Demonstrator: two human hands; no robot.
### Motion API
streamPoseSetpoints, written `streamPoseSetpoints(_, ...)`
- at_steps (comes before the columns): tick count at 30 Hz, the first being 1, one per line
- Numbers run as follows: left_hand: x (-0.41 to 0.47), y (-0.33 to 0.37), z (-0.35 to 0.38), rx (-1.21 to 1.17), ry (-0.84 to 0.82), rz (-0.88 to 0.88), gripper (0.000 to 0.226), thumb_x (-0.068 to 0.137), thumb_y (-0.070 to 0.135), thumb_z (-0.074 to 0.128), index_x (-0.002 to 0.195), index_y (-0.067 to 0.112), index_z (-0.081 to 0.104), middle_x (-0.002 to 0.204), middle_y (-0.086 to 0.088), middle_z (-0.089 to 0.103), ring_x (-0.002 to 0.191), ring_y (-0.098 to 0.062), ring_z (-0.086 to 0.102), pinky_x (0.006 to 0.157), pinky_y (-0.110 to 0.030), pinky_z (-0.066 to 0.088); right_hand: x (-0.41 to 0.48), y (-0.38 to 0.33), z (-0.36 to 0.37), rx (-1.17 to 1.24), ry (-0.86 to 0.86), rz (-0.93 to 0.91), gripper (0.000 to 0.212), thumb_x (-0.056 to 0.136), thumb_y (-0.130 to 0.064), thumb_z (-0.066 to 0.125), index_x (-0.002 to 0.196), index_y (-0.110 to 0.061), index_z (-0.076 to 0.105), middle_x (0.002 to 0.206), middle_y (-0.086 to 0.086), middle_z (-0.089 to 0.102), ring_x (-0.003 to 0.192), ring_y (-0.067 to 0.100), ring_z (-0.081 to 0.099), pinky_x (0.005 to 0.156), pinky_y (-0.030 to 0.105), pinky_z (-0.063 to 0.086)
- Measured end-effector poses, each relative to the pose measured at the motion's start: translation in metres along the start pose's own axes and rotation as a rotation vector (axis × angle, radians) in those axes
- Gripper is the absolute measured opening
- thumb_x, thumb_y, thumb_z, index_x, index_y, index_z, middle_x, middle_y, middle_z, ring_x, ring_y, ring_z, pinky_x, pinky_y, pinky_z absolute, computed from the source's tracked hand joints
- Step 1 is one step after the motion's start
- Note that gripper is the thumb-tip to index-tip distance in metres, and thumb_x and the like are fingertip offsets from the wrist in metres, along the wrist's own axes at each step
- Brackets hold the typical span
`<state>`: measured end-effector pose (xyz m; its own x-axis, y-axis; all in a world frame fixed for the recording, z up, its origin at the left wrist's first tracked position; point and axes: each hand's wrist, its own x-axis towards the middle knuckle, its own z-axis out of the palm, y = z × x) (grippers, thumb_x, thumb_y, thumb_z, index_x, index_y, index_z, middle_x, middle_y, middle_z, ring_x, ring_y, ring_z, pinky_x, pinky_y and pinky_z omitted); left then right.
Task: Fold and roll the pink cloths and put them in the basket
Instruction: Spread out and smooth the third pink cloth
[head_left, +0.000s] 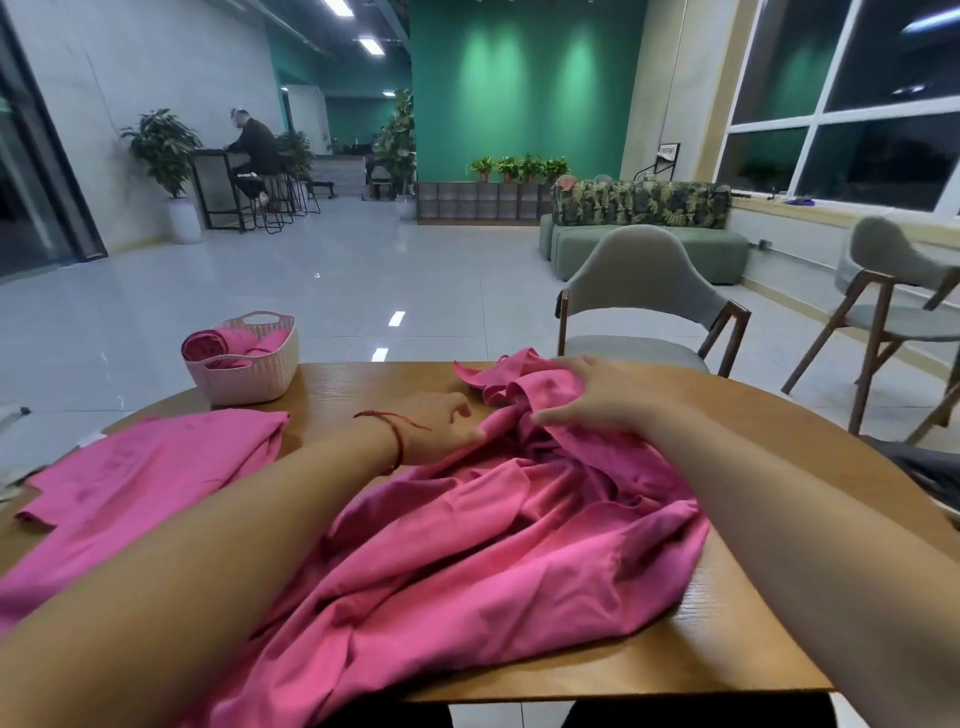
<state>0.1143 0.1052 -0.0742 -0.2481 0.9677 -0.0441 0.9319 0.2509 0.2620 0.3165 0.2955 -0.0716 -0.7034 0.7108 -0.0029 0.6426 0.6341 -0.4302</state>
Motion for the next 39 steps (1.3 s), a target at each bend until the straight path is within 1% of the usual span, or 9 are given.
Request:
streamPoseSetpoints(9,0.111,-0.006,0.029,-0.421,0.041,0.003,0.057,0.093,0.063,0.051,0.146,0.043,0.049,0.129,0.007,0.064,0.112,-0.021,0.064,0.098,-0.041,0.055,0.061,0.021,0.037,-0.031,0.107,0.014,0.117,0.056,-0.092,0.067,0.160,-0.053,0.029,0.168,0.005,0.036,0.154,0.033,0.036,0.123,0.050,0.036)
streamPoseSetpoints(12,0.144,-0.012,0.035,-0.546,-0.032,-0.116,0.066,0.087,0.071,0.052,0.148,0.049,0.043,0.122,0.005,0.060,0.096,-0.023,0.066,0.074,-0.038,0.062,0.070,0.033,0.038,0.066,0.076,-0.035,0.088,0.072,-0.066,0.079,0.153,-0.040,0.054,0.153,-0.006,0.059,0.139,0.018,0.055,0.113,0.032,0.043)
streamPoseSetpoints(16,0.178,-0.015,0.047,-0.635,0.038,-0.153,0.037,0.080,0.058,0.072,0.107,0.033,0.074,0.103,0.002,0.076,0.087,-0.015,0.069,0.085,-0.038,0.059,0.078,0.044,0.040,0.189,0.165,-0.159,0.029,0.083,-0.029,0.080,0.103,-0.050,0.077,0.098,-0.021,0.076,0.091,0.000,0.066,0.082,0.029,0.049)
streamPoseSetpoints(21,0.206,-0.025,0.026,-0.893,0.371,-0.093,0.015,0.084,0.041,0.081,0.097,0.035,0.082,0.091,0.009,0.080,0.088,-0.012,0.075,0.092,-0.047,0.060,0.108,0.054,0.026,0.406,0.319,-0.296,0.025,0.085,-0.007,0.078,0.099,-0.027,0.081,0.088,-0.009,0.078,0.083,0.012,0.072,0.080,0.035,0.056)
streamPoseSetpoints(24,0.238,-0.030,-0.016,-1.061,0.570,0.076,0.037,0.090,0.028,0.077,0.126,0.028,0.066,0.113,0.008,0.075,0.112,-0.014,0.071,0.101,-0.046,0.057,0.148,0.056,0.005,0.528,0.513,-0.216,0.042,0.090,-0.018,0.082,0.129,-0.028,0.074,0.121,-0.008,0.076,0.110,0.012,0.071,0.106,0.034,0.053)
streamPoseSetpoints(27,0.263,-0.045,-0.038,-0.963,0.522,-0.029,0.091,0.085,0.055,0.069,0.162,0.031,0.025,0.141,0.008,0.057,0.131,-0.013,0.056,0.114,-0.038,0.045,0.176,0.057,-0.007,0.351,0.631,-0.038,0.060,0.094,-0.036,0.076,0.150,-0.024,0.056,0.149,0.002,0.056,0.139,0.020,0.050,0.122,0.038,0.034)
streamPoseSetpoints(30,0.267,-0.069,-0.018,-0.734,0.400,-0.159,0.093,0.078,0.079,0.060,0.157,0.038,0.032,0.143,0.005,0.055,0.132,-0.020,0.056,0.117,-0.043,0.042,0.178,0.063,0.003,0.315,0.587,0.069,0.061,0.094,-0.052,0.064,0.148,-0.026,0.054,0.151,0.001,0.054,0.142,0.025,0.047,0.122,0.046,0.034)
streamPoseSetpoints(34,0.245,-0.085,0.033,-0.499,0.242,-0.237,0.060,0.094,0.065,0.058,0.140,0.027,0.047,0.125,0.007,0.055,0.115,-0.016,0.057,0.104,-0.034,0.045,0.156,0.072,0.030,0.244,0.434,0.099,0.055,0.090,-0.067,0.061,0.136,-0.038,0.060,0.138,-0.003,0.058,0.126,0.027,0.057,0.108,0.050,0.047)
streamPoseSetpoints(39,0.231,-0.096,0.054,-0.469,0.242,-0.324,0.070,0.086,0.076,0.054,0.128,0.020,0.051,0.120,-0.001,0.063,0.112,-0.027,0.064,0.100,-0.044,0.051,0.141,0.049,0.050,-0.144,0.428,-0.056,0.056,0.082,-0.083,0.047,0.110,-0.042,0.072,0.129,-0.018,0.064,0.125,0.018,0.056,0.109,0.052,0.043)
